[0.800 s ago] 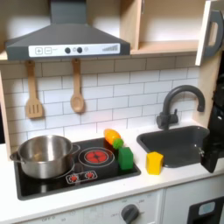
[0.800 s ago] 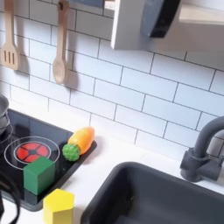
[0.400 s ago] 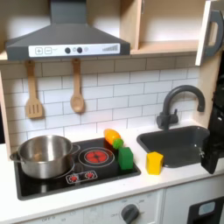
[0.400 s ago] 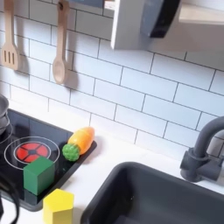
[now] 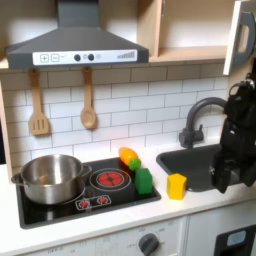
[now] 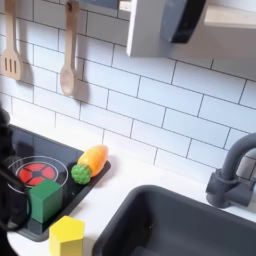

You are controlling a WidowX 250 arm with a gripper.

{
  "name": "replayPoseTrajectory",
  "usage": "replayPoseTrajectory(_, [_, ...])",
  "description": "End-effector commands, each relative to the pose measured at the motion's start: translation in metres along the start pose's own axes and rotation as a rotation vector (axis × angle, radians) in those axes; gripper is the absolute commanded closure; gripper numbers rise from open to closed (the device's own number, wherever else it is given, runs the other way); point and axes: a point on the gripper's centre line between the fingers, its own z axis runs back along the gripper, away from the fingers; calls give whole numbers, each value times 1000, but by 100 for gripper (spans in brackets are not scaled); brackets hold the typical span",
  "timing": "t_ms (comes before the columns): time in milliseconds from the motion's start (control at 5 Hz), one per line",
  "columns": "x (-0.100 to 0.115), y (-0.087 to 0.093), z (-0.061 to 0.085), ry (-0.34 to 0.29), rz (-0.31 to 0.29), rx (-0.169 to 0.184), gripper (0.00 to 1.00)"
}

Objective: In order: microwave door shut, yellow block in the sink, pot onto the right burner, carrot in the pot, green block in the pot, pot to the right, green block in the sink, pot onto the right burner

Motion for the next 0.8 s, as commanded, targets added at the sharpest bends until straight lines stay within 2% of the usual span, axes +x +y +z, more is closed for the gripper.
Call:
replayPoseTrajectory(0, [23, 26, 1, -24, 35, 51, 0])
replayPoseTrajectory(200, [35, 39, 5, -47, 57, 65, 0])
replayPoseTrajectory(400, [52, 54, 9, -72, 94, 85, 100])
replayPoseTrajectory(600, [68, 63, 13, -102, 116, 85, 100])
